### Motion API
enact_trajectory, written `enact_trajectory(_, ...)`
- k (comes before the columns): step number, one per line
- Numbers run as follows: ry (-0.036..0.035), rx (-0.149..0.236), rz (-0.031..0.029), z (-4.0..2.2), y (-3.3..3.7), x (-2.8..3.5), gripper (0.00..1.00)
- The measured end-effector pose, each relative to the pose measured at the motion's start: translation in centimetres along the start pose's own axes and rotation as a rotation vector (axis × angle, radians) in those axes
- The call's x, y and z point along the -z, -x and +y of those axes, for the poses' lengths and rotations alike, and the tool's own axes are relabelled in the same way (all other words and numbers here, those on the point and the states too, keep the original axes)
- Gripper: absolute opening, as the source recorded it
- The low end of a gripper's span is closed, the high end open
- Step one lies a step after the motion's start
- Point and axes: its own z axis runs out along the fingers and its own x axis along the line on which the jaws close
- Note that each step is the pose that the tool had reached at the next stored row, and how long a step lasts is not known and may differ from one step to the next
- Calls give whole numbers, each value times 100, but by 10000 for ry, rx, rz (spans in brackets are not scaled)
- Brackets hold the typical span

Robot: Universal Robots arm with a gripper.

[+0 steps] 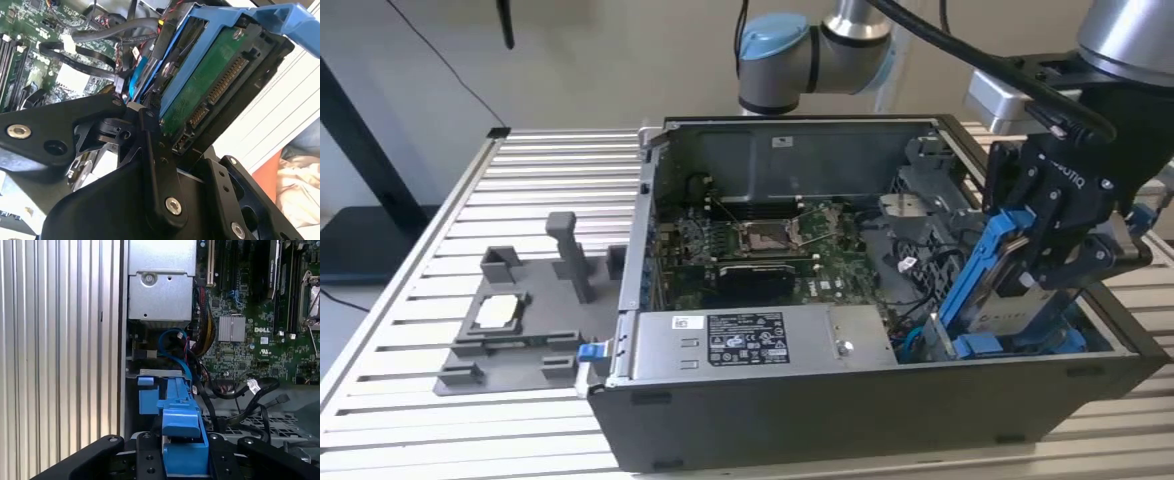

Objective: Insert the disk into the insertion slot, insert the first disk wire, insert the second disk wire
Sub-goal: 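Insert the disk into the insertion slot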

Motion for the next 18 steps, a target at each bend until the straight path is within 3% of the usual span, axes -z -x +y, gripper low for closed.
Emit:
enact_trajectory(12, -12, 2, -6, -1, 0, -3, 33)
enact_trajectory(18, -11, 1, -4, 0, 0, -2, 41)
